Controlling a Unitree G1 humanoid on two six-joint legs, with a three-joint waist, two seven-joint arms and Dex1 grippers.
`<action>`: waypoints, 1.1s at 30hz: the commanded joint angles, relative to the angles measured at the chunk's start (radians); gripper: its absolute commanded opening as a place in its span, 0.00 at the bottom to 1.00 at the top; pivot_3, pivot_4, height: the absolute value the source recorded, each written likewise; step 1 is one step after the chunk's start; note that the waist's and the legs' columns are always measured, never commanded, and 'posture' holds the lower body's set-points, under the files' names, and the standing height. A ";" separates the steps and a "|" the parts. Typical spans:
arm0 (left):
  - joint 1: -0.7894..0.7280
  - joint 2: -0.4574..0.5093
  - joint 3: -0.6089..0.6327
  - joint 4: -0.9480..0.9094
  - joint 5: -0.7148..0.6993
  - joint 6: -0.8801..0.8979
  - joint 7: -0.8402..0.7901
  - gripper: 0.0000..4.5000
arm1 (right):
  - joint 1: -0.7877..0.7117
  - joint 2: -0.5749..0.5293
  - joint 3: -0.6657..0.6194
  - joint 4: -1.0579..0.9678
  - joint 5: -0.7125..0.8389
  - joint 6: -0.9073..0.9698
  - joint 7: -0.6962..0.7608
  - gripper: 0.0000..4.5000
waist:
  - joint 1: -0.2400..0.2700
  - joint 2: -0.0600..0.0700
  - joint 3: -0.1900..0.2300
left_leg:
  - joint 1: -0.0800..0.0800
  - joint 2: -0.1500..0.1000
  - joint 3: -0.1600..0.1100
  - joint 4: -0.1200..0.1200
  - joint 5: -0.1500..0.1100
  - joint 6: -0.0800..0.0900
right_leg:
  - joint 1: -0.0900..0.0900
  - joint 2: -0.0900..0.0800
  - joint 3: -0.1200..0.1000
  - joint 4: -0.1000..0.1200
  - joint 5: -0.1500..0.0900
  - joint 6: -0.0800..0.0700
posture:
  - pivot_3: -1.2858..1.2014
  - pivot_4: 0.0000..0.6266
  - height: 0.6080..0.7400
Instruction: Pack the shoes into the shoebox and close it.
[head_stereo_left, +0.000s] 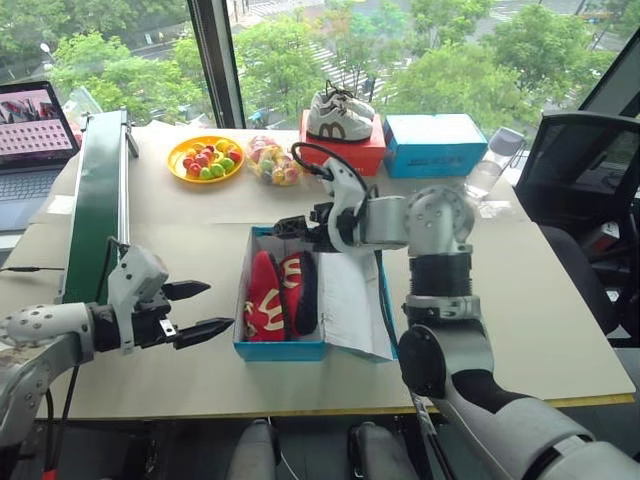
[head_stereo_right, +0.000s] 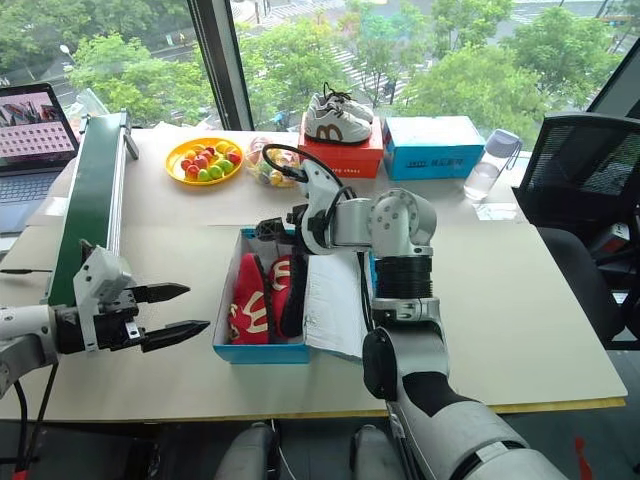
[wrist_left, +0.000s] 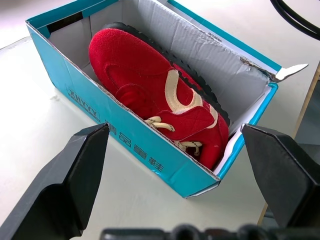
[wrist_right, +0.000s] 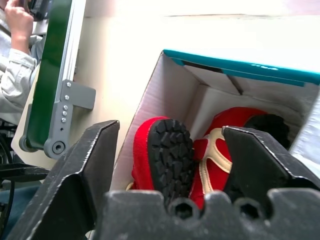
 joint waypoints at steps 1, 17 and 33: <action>-0.015 0.011 0.003 0.000 0.007 -0.020 -0.020 1.00 | 0.079 -0.017 0.148 -0.157 0.033 0.001 0.109 0.55 | -0.003 0.000 0.000 | 0.001 0.000 0.000 0.001 0.000 0.000 | 0.001 0.000 0.000 0.000 0.000 0.000 | 0.52 0.24 0.93; 0.000 -0.002 0.025 -0.036 -0.004 0.002 -0.006 1.00 | 0.152 -0.045 0.498 0.085 -0.161 -0.317 0.354 0.33 | -0.007 0.001 0.000 | 0.002 0.001 0.000 0.004 0.000 0.000 | 0.001 0.000 0.000 0.002 0.000 -0.001 | 0.52 0.24 0.93; 0.006 -0.011 0.016 -0.054 -0.026 0.011 0.015 1.00 | 0.108 -0.047 0.459 0.211 -0.232 -0.415 0.490 0.33 | -0.003 0.002 0.000 | 0.023 0.004 0.002 0.001 -0.006 -0.010 | 0.014 -0.001 -0.002 0.001 -0.007 -0.007 | 0.52 0.24 0.93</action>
